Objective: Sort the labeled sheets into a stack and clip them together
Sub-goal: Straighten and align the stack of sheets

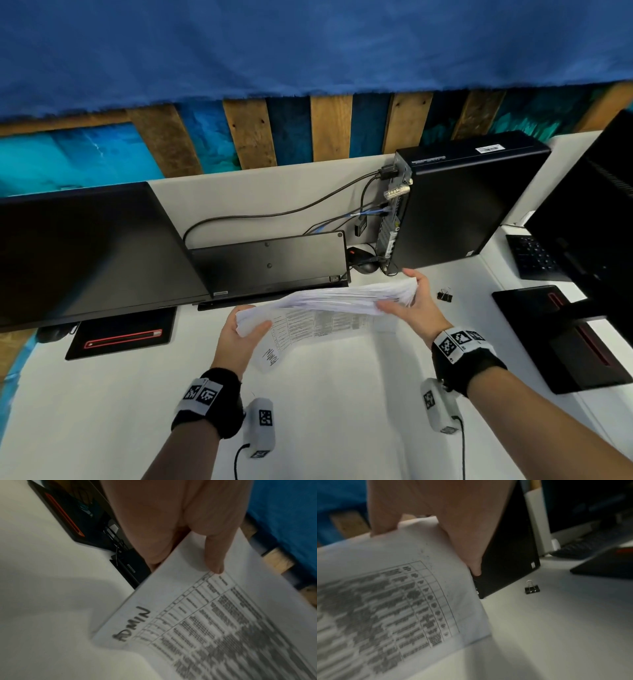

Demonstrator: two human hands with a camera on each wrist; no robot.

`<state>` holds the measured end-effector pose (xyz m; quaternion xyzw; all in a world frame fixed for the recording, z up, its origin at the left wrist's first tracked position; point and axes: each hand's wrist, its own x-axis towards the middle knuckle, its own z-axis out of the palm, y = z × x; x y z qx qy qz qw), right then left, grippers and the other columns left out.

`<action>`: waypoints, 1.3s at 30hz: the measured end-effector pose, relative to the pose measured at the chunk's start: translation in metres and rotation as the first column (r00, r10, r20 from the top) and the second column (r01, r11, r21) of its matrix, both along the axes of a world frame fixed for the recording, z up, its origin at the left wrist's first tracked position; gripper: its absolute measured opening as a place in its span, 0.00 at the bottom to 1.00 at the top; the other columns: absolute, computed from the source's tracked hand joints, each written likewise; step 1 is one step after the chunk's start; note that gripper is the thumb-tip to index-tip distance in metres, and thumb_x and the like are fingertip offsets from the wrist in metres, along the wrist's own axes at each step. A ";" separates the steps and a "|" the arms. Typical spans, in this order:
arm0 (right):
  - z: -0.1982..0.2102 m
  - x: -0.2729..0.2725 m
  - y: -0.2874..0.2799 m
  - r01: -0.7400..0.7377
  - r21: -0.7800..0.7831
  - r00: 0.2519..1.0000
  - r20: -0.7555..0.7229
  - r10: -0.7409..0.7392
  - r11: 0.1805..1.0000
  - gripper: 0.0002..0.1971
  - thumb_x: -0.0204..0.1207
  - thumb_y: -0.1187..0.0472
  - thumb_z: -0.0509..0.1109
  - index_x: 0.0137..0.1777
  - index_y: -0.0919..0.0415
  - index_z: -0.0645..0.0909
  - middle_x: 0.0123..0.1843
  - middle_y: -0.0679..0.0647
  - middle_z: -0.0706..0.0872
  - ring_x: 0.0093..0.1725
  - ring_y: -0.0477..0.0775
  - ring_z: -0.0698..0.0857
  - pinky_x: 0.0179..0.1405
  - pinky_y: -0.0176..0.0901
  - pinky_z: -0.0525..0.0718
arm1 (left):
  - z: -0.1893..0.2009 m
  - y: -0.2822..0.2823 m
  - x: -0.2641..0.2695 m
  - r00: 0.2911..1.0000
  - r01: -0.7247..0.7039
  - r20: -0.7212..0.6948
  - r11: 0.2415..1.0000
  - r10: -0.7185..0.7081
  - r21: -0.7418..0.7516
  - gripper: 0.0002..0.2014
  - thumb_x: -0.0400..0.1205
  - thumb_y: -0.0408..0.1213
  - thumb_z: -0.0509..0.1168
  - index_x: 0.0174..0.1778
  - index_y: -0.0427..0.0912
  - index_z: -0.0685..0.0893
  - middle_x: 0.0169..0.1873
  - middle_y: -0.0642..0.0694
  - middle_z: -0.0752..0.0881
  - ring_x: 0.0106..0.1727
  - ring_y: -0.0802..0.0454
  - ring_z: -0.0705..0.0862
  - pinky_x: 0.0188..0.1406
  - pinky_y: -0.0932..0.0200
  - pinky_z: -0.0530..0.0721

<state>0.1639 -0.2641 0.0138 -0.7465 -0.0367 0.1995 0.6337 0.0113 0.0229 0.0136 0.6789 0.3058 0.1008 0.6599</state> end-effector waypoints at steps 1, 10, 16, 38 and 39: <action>-0.003 -0.002 -0.001 -0.034 -0.058 0.999 0.009 0.034 0.998 0.36 0.66 0.66 0.81 0.68 0.51 0.63 0.62 0.58 0.78 0.55 0.47 0.82 0.56 0.38 0.83 | -0.005 0.001 0.000 1.000 0.021 -0.016 1.000 -0.021 0.002 0.12 0.77 0.29 0.69 0.48 0.49 0.78 0.46 0.42 0.84 0.49 0.41 0.84 0.45 0.49 0.85; -0.006 -0.002 0.000 -0.068 -0.248 0.964 0.235 0.128 0.966 0.43 0.65 0.70 0.80 0.76 0.53 0.61 0.65 0.51 0.77 0.65 0.53 0.78 0.67 0.42 0.73 | -0.013 0.001 0.002 0.999 -0.047 -0.007 0.998 0.046 -0.052 0.16 0.82 0.33 0.63 0.66 0.45 0.78 0.57 0.43 0.88 0.56 0.44 0.87 0.50 0.50 0.86; 0.012 0.012 -0.005 0.236 0.118 0.970 0.025 -0.240 0.965 0.14 0.71 0.66 0.76 0.54 0.54 0.79 0.54 0.58 0.90 0.48 0.50 0.90 0.53 0.49 0.88 | 0.000 0.026 0.004 1.000 0.027 0.019 0.995 -0.025 -0.094 0.14 0.82 0.31 0.64 0.64 0.41 0.81 0.56 0.43 0.90 0.58 0.43 0.88 0.58 0.44 0.84; -0.036 -0.026 -0.004 0.119 -0.129 0.987 -0.089 -0.131 0.985 0.11 0.75 0.60 0.73 0.56 0.57 0.81 0.59 0.60 0.89 0.58 0.61 0.87 0.66 0.64 0.81 | -0.032 -0.012 -0.003 0.979 -0.171 -0.128 0.978 0.156 -0.116 0.14 0.79 0.30 0.69 0.60 0.41 0.79 0.55 0.38 0.85 0.59 0.38 0.83 0.62 0.49 0.79; -0.027 -0.023 -0.003 0.103 -0.114 0.992 -0.066 -0.111 0.988 0.11 0.75 0.61 0.72 0.58 0.56 0.80 0.59 0.57 0.89 0.59 0.59 0.87 0.66 0.64 0.81 | -0.029 -0.009 -0.001 0.981 -0.162 -0.124 0.981 0.148 -0.109 0.14 0.79 0.30 0.68 0.60 0.39 0.80 0.55 0.38 0.86 0.59 0.37 0.84 0.60 0.50 0.80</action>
